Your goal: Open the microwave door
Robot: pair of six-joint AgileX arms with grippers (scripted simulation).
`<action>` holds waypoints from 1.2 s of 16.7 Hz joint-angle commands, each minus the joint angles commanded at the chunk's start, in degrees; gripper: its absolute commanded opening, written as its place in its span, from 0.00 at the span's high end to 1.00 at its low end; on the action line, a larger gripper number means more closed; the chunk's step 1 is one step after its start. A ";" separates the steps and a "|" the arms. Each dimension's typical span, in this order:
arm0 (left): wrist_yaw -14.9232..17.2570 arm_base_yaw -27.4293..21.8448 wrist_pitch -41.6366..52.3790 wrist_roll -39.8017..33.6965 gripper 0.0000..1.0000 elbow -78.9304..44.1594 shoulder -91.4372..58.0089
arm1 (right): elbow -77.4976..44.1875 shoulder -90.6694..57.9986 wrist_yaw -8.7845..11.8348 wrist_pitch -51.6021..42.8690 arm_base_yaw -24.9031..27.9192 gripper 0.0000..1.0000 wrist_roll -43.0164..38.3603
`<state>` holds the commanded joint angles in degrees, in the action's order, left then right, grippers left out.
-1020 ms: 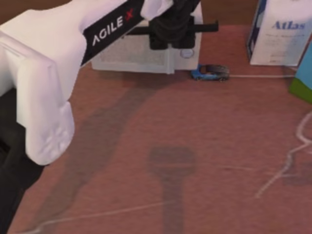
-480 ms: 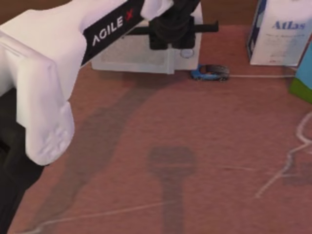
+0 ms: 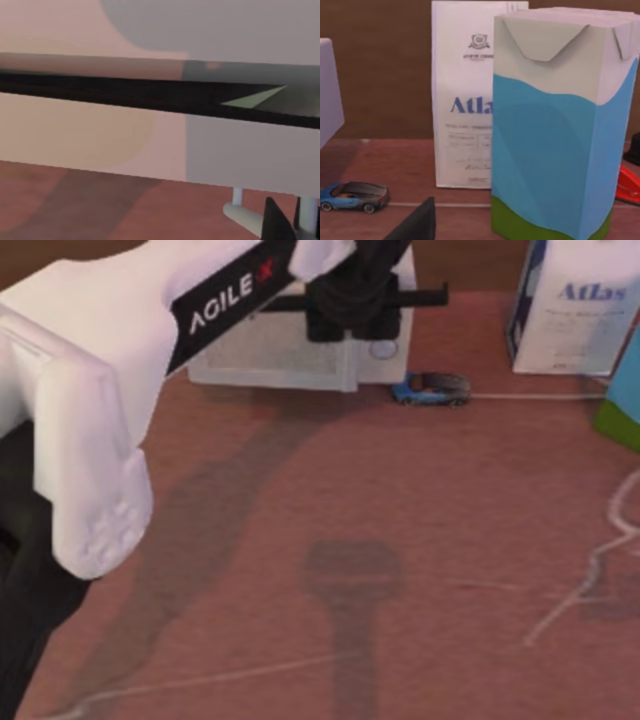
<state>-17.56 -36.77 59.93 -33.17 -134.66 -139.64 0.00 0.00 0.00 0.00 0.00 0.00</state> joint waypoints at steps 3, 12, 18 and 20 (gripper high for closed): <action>0.49 -0.32 -0.81 0.30 1.00 0.62 0.70 | 0.00 0.00 0.00 0.00 0.00 0.00 0.00; 1.85 0.19 -6.07 4.21 1.00 11.03 6.18 | 0.00 0.00 0.00 0.00 0.00 0.00 0.00; 1.85 0.19 -6.07 4.21 1.00 11.03 6.18 | 0.00 0.00 0.00 0.00 0.00 0.00 0.00; 1.85 0.19 -6.07 4.21 1.00 11.03 6.18 | 0.00 0.00 0.00 0.00 0.00 0.00 0.00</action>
